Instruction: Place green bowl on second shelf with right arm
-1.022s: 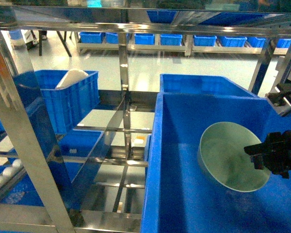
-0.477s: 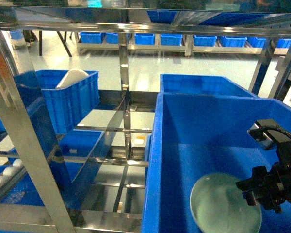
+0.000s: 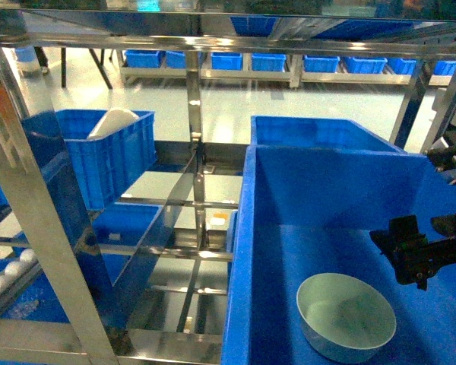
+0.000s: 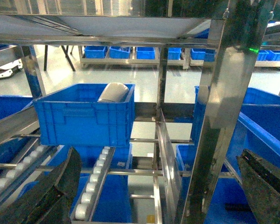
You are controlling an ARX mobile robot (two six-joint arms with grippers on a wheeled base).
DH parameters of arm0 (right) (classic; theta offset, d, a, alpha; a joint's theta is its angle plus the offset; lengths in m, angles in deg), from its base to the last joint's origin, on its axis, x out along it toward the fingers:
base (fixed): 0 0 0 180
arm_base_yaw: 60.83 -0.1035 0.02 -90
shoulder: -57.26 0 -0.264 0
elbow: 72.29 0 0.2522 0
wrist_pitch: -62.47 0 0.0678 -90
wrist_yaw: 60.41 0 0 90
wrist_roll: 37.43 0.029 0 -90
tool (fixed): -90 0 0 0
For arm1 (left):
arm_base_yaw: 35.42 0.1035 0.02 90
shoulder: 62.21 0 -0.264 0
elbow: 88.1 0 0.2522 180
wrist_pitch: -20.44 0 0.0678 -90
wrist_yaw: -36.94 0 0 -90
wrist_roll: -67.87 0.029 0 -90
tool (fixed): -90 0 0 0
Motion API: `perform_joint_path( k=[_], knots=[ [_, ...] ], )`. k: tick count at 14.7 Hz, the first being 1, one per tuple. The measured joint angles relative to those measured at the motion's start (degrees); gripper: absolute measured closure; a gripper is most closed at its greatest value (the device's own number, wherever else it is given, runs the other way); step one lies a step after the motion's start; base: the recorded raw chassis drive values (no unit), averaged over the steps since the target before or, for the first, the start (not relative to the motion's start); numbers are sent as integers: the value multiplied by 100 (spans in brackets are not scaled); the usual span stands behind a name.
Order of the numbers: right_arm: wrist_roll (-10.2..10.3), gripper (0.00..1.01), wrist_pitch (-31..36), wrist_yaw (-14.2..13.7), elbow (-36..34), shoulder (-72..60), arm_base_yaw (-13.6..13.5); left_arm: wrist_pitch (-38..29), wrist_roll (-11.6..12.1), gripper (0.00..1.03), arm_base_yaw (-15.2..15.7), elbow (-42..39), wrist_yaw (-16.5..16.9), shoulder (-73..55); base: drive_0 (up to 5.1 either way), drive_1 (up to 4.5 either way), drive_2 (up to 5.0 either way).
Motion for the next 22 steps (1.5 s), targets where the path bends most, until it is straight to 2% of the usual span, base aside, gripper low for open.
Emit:
perform_joint_path(
  k=[1,5,6,8,10,12,14,15,16,17,18,19,20,21,22],
  knots=[
    [87,3,210,-70,-157,199,-26,0,0,5,-2,0,0,0,0,0,0],
    [138,3,719,-343,-1143,1467,-98,0,0,5,0,0,0,0,0,0,0],
    [149,3,595,-407,-1556,2079,-87,0,0,5,0,0,0,0,0,0,0],
    [402,3,-188,-385,-2275,3707,256,0,0,5,0,0,0,0,0,0,0],
    [621,3,-1486,-52,-2557,5541,787,0,0,5,-2,0,0,0,0,0,0],
    [702,3,-2774,339,-2756,7213,1084,0,0,5,0,0,0,0,0,0,0],
    [682,3,-4011,737,-3034,8666,1335,0,0,5,0,0,0,0,0,0,0],
    [610,3,-4651,979,-3156,9344,1521,0,0,5,-2,0,0,0,0,0,0],
    [555,3,-4935,1198,-3254,9788,1733,0,0,5,0,0,0,0,0,0,0],
    [503,3,-4924,1335,-3259,9790,1965,0,0,5,-2,0,0,0,0,0,0],
    [483,3,-4881,1357,-3270,9753,2083,-2,0,5,0,0,-2,0,0,0,0],
    [481,3,-4878,1364,-3270,9753,2074,2,0,5,0,0,0,0,0,0,0],
    [501,3,-4684,1235,-3285,9829,1969,-4,0,5,0,0,0,0,0,0,0],
    [549,3,-4671,1379,-3254,9831,2068,0,0,5,0,0,-2,0,0,0,0],
    [579,3,-4708,1351,-3248,9801,2162,-4,0,5,-2,0,-2,0,0,0,0]
  ],
)
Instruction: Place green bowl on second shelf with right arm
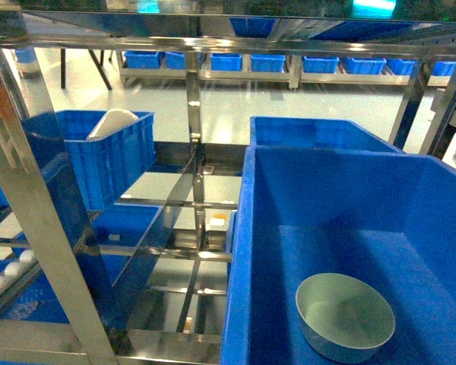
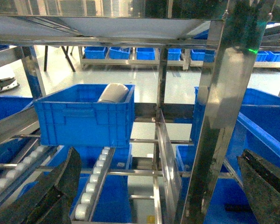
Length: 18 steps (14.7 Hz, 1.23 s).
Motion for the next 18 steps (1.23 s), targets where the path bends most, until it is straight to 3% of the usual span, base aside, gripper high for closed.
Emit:
perform_joint_path(
  k=[1,3,4,5,6,7,9,10,14,16,18],
  knots=[
    [35,8,584,-319,-164,155,-144,4,0,5,0,0,4,0,0,0,0],
    [44,28,1248,-1215,-522,772,-702,9,0,5,0,0,4,0,0,0,0],
    [46,40,1311,-1539,-601,879,-848,0,0,5,2,0,2,0,0,0,0],
    [46,47,1189,-1670,-662,973,-927,2,0,5,2,0,0,0,0,0,0],
    [61,58,1158,-2249,-662,977,-1392,2,0,5,2,0,4,0,0,0,0],
    [61,69,1196,-2437,-664,986,-1816,9,0,5,0,0,0,0,0,0,0],
    [61,96,1169,-2559,-664,986,-1810,2,0,5,0,0,0,0,0,0,0],
    [63,99,1165,-2559,-664,986,-1812,2,0,5,0,0,0,0,0,0,0],
    [59,99,1167,-2559,-664,986,-1812,2,0,5,0,0,2,0,0,0,0],
    [61,78,1167,-2559,-664,986,-1812,2,0,5,2,0,2,0,0,0,0],
    [61,50,1167,-2559,-664,986,-1812,2,0,5,0,0,2,0,0,0,0]
  ],
)
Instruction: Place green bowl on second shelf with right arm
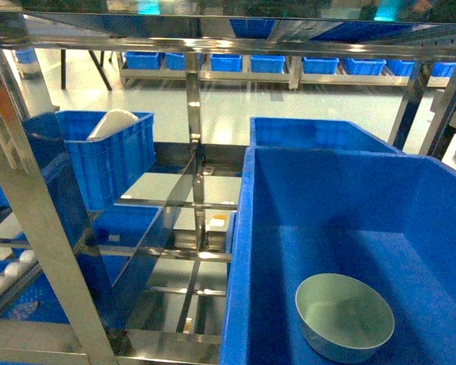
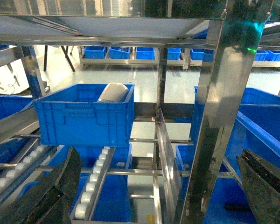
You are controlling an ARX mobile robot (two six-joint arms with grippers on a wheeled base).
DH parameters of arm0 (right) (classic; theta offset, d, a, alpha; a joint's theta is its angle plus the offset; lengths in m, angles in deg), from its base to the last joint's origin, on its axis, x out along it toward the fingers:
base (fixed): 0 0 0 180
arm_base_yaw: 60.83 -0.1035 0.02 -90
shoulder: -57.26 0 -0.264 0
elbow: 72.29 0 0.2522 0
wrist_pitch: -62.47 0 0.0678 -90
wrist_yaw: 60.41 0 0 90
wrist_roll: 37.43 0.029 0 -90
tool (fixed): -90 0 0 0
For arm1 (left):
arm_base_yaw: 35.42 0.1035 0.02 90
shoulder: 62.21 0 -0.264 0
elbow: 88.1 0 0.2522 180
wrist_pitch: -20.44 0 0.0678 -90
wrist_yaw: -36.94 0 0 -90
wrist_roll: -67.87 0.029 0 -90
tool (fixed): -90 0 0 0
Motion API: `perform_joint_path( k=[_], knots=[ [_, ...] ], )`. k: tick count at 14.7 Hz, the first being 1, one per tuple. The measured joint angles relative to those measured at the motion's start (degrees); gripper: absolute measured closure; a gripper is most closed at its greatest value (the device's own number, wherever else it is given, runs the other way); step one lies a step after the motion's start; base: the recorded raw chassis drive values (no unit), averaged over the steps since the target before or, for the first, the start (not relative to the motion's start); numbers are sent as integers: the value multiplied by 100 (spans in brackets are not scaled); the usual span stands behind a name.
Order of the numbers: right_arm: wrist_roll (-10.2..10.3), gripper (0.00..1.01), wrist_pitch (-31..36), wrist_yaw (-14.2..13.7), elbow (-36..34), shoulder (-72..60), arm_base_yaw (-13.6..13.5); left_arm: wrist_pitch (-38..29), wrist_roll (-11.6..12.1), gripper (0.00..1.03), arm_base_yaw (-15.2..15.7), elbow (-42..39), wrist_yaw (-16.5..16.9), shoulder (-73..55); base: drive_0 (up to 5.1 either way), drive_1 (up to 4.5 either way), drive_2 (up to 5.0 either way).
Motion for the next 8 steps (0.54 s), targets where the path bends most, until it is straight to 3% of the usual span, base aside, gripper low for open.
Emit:
perform_joint_path(
  k=[4,8],
  knots=[
    [2,1,0,0,0,0,0,0,0,5,0,0,0,0,0,0,0],
    [2,3,0,0,0,0,0,0,0,5,0,0,0,0,0,0,0]
  ],
)
